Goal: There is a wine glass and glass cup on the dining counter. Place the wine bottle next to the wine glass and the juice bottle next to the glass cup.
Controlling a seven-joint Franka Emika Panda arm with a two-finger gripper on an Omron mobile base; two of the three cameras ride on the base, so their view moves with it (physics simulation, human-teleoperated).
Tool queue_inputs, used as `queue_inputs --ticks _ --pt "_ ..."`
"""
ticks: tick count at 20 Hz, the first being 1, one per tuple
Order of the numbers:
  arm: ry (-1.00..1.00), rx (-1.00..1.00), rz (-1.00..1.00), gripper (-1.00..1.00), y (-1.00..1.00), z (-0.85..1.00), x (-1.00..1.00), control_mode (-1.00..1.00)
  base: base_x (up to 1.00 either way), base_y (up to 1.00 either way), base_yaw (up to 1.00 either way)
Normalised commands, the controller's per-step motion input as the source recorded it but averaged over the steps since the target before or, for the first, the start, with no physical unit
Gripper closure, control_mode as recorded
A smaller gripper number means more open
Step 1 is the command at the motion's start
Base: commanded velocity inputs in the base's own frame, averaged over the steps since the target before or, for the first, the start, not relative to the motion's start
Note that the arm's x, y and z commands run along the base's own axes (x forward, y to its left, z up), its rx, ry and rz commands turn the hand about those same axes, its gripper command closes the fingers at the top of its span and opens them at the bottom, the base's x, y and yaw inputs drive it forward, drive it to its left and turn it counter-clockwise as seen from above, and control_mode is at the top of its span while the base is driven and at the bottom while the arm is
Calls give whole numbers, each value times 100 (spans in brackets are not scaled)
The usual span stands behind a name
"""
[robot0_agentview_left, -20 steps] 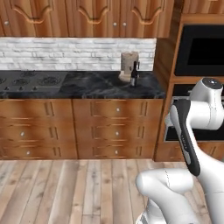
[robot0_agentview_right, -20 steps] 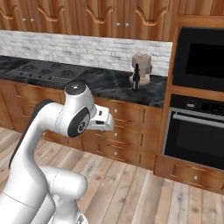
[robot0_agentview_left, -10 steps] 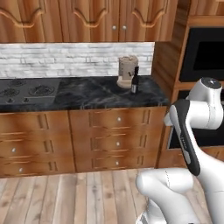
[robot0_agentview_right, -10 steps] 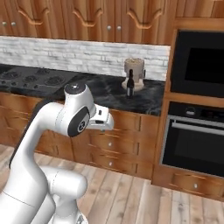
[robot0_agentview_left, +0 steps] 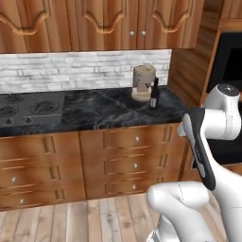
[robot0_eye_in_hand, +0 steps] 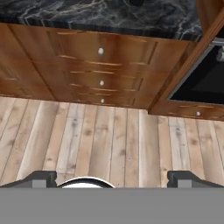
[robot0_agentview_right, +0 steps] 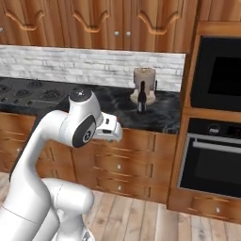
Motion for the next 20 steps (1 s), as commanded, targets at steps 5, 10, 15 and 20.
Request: queue_inputs --ticks 5,10,15,20 --pt "0 0 0 -100 0 0 0 100 63 36 -15" --pt "0 0 0 -100 0 0 0 100 63 34 -12" --pt "0 0 0 -100 0 0 0 100 62 21 -8" --pt "0 0 0 -100 0 0 0 100 61 14 -6"
